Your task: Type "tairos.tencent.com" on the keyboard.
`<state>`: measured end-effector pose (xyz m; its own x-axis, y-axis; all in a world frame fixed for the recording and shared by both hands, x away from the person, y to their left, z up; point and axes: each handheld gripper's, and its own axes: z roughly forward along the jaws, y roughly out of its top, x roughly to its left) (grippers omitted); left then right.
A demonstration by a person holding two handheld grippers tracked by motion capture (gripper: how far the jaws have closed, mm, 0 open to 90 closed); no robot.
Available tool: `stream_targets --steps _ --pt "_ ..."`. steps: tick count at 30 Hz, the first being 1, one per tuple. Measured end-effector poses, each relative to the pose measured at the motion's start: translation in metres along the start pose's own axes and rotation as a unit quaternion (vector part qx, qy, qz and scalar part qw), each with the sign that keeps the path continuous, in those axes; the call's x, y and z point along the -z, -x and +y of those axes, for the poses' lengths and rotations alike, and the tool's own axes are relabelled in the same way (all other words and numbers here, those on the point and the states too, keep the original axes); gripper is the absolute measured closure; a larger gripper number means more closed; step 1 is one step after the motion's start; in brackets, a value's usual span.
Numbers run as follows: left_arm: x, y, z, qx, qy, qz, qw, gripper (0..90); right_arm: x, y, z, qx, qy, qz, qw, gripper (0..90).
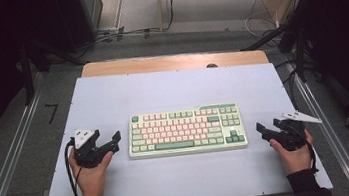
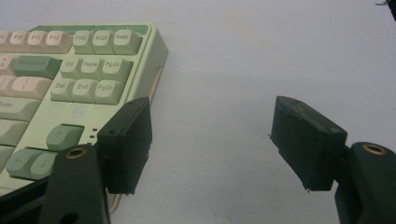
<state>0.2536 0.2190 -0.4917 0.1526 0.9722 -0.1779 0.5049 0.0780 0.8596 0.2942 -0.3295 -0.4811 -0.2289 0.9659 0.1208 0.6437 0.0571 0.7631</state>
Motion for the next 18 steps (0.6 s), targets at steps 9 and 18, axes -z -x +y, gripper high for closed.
stream_targets --steps 9,18 --pt "0.001 0.003 0.000 -0.003 0.005 -0.001 1.0000 25.2 -0.001 -0.006 0.001 0.005 -0.001 0.008 1.0000 28.0" --pt "0.001 0.010 0.001 -0.014 0.008 -0.012 0.9998 30.1 -0.002 -0.017 0.003 0.017 0.000 0.024 0.9996 32.1"
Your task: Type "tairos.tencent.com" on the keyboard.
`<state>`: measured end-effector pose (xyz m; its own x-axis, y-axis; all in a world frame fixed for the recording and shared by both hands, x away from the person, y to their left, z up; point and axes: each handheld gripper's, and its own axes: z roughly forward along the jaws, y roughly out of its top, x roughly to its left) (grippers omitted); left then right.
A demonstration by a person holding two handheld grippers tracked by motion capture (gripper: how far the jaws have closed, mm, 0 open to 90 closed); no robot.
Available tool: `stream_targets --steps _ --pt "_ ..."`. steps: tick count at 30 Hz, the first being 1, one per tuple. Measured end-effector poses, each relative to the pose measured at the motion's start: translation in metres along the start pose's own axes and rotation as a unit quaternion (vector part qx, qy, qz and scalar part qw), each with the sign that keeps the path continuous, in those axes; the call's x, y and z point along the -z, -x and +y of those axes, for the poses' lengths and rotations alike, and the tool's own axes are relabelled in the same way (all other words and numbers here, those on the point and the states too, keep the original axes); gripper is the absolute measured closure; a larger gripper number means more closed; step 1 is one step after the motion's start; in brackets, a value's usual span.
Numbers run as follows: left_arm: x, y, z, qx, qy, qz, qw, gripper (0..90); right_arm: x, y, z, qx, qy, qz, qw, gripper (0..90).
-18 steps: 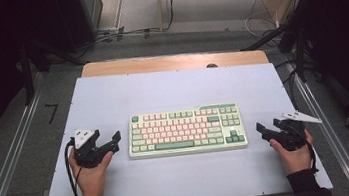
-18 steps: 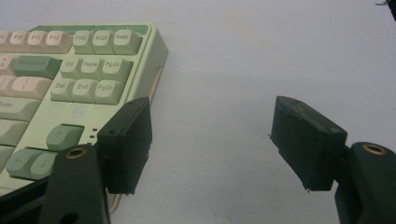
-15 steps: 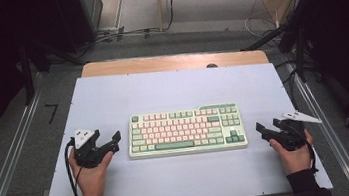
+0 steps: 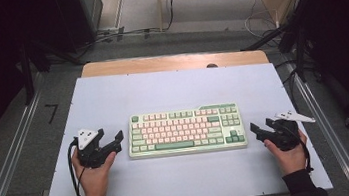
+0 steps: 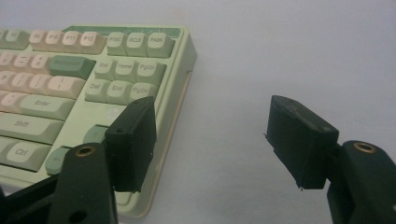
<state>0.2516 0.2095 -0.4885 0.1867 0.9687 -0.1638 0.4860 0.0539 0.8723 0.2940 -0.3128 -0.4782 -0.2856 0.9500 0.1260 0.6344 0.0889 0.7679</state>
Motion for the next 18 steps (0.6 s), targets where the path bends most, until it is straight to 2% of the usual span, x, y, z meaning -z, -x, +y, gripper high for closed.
stream_targets --steps 18 --pt "-0.004 0.010 0.000 -0.008 -0.002 -0.009 0.9999 30.1 -0.004 -0.013 0.004 0.012 0.002 0.014 0.9998 31.7"
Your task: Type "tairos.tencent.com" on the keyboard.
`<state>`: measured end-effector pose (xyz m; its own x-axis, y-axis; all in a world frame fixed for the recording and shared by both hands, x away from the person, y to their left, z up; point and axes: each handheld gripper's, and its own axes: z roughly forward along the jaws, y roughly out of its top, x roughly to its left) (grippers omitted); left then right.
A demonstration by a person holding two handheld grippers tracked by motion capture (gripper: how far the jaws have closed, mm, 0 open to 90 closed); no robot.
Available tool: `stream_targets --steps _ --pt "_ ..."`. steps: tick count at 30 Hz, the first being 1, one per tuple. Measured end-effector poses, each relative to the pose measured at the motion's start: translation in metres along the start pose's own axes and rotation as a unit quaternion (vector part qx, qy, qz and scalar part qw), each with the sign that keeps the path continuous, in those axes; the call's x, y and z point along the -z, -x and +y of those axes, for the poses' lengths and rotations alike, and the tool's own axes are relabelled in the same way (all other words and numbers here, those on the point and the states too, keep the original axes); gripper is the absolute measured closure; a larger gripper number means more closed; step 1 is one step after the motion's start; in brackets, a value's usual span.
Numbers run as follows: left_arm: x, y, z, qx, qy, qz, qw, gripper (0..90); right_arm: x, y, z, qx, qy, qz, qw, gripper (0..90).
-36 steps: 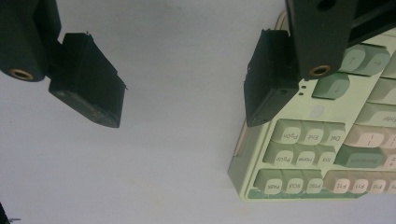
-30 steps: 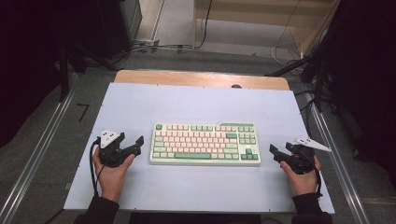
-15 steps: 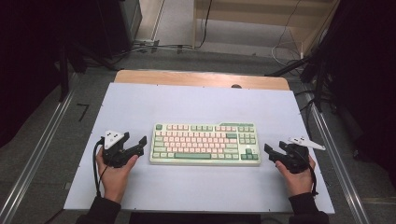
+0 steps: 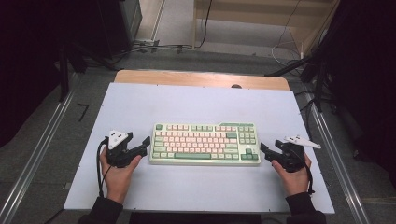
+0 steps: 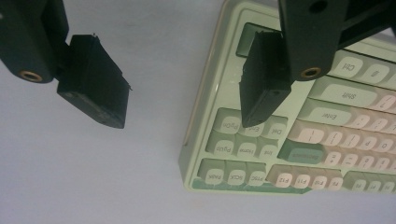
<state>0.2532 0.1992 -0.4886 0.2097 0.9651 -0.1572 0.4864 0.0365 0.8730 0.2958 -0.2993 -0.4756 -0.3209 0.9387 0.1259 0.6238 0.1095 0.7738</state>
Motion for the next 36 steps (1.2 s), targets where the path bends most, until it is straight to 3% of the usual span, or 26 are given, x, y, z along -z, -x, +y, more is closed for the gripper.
stream_targets --steps 21,36 --pt "-0.009 0.021 0.004 -0.016 -0.002 -0.024 0.9996 30.2 -0.012 -0.027 0.007 0.024 -0.005 0.025 0.9994 31.6" --pt "-0.015 0.038 0.005 -0.024 0.003 -0.048 0.9985 37.1 -0.019 -0.043 0.013 0.039 -0.001 0.056 0.9977 35.9"
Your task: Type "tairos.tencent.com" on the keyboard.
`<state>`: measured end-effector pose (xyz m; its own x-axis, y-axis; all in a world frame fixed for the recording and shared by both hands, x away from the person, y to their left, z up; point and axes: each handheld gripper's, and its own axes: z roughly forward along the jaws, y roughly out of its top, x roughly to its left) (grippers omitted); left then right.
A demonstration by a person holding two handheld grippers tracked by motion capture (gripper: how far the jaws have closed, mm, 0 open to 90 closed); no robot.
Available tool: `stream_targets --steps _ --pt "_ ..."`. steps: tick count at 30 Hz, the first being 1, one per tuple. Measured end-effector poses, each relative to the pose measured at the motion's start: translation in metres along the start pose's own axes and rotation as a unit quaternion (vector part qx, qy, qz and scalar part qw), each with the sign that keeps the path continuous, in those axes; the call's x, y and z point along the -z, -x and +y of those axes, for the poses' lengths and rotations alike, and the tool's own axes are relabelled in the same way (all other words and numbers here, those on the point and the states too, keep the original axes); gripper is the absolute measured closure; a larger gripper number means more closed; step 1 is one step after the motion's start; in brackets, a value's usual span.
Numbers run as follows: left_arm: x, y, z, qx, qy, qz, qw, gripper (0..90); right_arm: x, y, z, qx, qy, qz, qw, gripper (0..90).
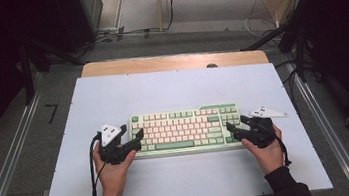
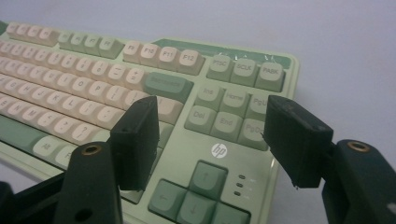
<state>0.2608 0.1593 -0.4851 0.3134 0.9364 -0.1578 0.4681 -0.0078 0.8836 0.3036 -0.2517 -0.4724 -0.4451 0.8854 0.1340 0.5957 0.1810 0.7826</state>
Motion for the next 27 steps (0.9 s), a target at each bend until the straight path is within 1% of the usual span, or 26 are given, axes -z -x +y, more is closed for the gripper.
stream_targets --steps 2,3,4,5,6,7,8,9,10,11,12,13,14,15,16,17,18,19,20,21,22,23,24,25,26,27 --pt "0.000 0.001 0.000 -0.002 -0.001 -0.002 1.0000 40.4 -0.002 -0.001 0.000 0.002 0.001 0.005 1.0000 37.1" --pt "-0.001 0.001 0.000 -0.003 0.000 -0.003 1.0000 40.4 -0.002 -0.001 0.000 0.002 0.001 0.005 1.0000 37.1" --pt "-0.001 0.001 0.001 -0.003 0.000 -0.004 1.0000 43.2 -0.003 -0.003 0.001 0.002 0.001 0.011 0.9999 40.1" --pt "-0.001 0.002 0.001 -0.004 0.002 -0.004 1.0000 43.2 -0.003 -0.003 0.001 0.002 0.001 0.011 0.9999 40.1" --pt "-0.001 0.002 0.001 -0.007 0.002 -0.004 1.0000 44.1 -0.003 -0.003 0.001 0.003 0.001 0.014 0.9999 41.8" --pt "-0.001 0.002 0.001 -0.008 0.003 -0.003 1.0000 45.7 -0.003 -0.004 0.002 0.004 0.002 0.020 0.9998 45.5" --pt "-0.001 0.003 0.001 -0.009 0.003 -0.003 0.9999 45.7 -0.003 -0.004 0.002 0.004 0.002 0.020 0.9998 45.5" --pt "-0.001 0.004 0.001 -0.009 0.005 -0.003 0.9999 46.6 -0.004 -0.005 0.003 0.005 0.002 0.023 0.9997 47.8" --pt "-0.001 0.004 0.002 -0.011 0.005 -0.003 0.9999 50.3 -0.004 -0.007 0.003 0.005 0.003 0.031 0.9995 51.5" --pt "-0.001 0.004 0.002 -0.013 0.006 -0.004 0.9999 53.6 -0.004 -0.007 0.004 0.007 0.003 0.034 0.9994 53.4" --pt "-0.001 0.005 0.002 -0.012 0.009 -0.006 0.9999 53.6 -0.004 -0.007 0.004 0.007 0.003 0.034 0.9994 53.4" --pt "-0.001 0.005 0.002 -0.012 0.011 -0.010 0.9998 58.3 -0.005 -0.009 0.005 0.008 0.002 0.040 0.9992 56.9" --pt "-0.001 0.005 0.003 -0.014 0.010 -0.013 0.9998 58.3 -0.005 -0.009 0.005 0.008 0.002 0.040 0.9992 56.9" --pt "-0.001 0.006 0.003 -0.016 0.009 -0.013 0.9997 62.9 -0.005 -0.010 0.006 0.010 0.001 0.045 0.9989 62.2" --pt "-0.001 0.006 0.003 -0.017 0.010 -0.014 0.9997 62.9 -0.005 -0.010 0.006 0.010 0.001 0.045 0.9989 62.2" --pt "-0.002 0.007 0.003 -0.016 0.009 -0.017 0.9997 66.6 -0.004 -0.012 0.007 0.016 0.004 0.049 0.9987 68.1" --pt "-0.002 0.007 0.003 -0.016 0.010 -0.018 0.9997 68.8 -0.004 -0.013 0.007 0.018 0.005 0.052 0.9985 71.2" --pt "-0.003 0.007 0.003 -0.015 0.010 -0.021 0.9996 68.8 -0.004 -0.013 0.007 0.018 0.005 0.052 0.9985 71.2" --pt "-0.003 0.007 0.003 -0.016 0.009 -0.022 0.9996 70.6 -0.003 -0.014 0.008 0.021 0.006 0.055 0.9982 74.2" --pt "-0.003 0.008 0.003 -0.015 0.008 -0.022 0.9996 75.2 -0.003 -0.015 0.009 0.024 0.007 0.060 0.9979 81.9" --pt "-0.003 0.008 0.003 -0.015 0.008 -0.023 0.9996 75.2 -0.003 -0.015 0.009 0.024 0.007 0.060 0.9979 81.9" --pt "-0.003 0.008 0.003 -0.015 0.007 -0.023 0.9996 78.7 -0.003 -0.016 0.009 0.025 0.008 0.061 0.9978 85.3" --pt "-0.003 0.008 0.003 -0.015 0.007 -0.022 0.9996 78.7 -0.003 -0.016 0.009 0.025 0.007 0.062 0.9977 87.7" --pt "-0.003 0.008 0.003 -0.014 0.007 -0.023 0.9996 80.8 -0.003 -0.017 0.010 0.027 0.007 0.063 0.9976 87.8" --pt "-0.003 0.008 0.003 -0.014 0.007 -0.023 0.9996 84.9 -0.003 -0.017 0.010 0.028 0.007 0.065 0.9974 88.0" --pt "-0.003 0.008 0.003 -0.014 0.007 -0.023 0.9996 84.9 -0.003 -0.017 0.010 0.028 0.007 0.065 0.9974 88.0"
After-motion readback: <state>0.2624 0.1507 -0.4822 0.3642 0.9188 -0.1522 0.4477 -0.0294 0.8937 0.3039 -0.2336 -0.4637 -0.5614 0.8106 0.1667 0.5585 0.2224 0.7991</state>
